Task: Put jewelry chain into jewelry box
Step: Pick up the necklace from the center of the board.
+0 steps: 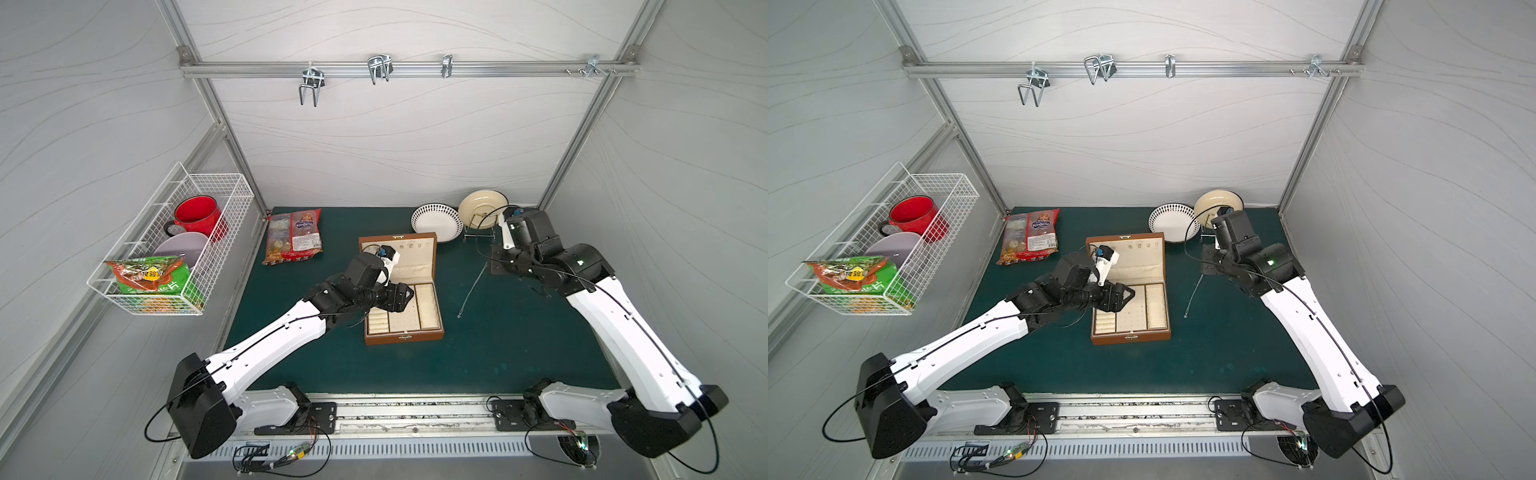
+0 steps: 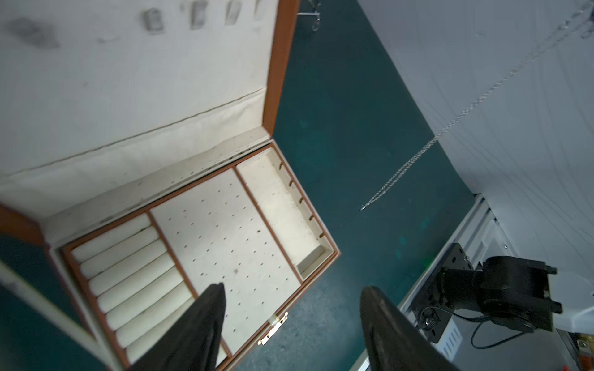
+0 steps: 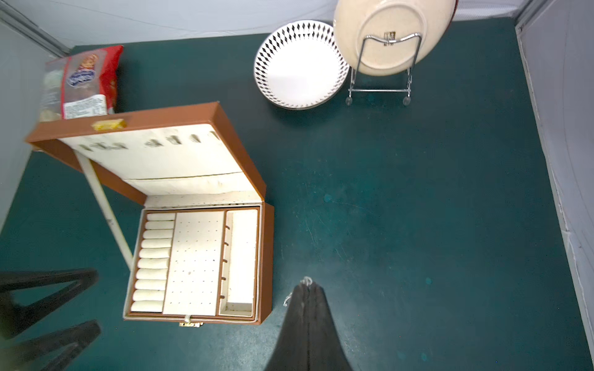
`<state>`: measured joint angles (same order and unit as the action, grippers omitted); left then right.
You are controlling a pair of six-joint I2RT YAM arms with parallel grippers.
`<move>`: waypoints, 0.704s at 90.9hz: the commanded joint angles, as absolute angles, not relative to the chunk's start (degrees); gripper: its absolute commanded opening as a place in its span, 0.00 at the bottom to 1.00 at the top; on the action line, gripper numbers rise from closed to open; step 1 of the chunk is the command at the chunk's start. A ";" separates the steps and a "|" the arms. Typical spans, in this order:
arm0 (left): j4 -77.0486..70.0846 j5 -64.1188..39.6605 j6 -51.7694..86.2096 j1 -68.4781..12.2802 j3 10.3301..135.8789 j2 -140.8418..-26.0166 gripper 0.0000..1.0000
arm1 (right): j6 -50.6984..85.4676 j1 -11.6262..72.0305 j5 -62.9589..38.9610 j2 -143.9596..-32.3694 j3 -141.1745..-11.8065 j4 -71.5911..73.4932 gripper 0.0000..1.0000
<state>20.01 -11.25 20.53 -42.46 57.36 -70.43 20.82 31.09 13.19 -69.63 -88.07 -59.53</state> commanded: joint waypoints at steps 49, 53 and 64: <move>-0.58 -19.88 7.17 -47.93 65.95 -80.71 0.64 | 17.85 31.55 -3.81 -73.52 -102.04 -64.22 0.00; -1.56 -19.31 6.88 -48.19 66.21 -81.23 0.64 | 18.27 31.55 -4.52 -73.63 -102.64 -64.25 0.00; -4.24 -18.39 5.48 -48.86 66.22 -82.14 0.58 | 19.53 31.56 -6.37 -73.51 -103.22 -63.50 0.00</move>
<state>2.39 -19.00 8.16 -48.07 63.53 -81.23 18.37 31.16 -3.29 -73.60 -101.89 -62.78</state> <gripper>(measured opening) 0.584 0.054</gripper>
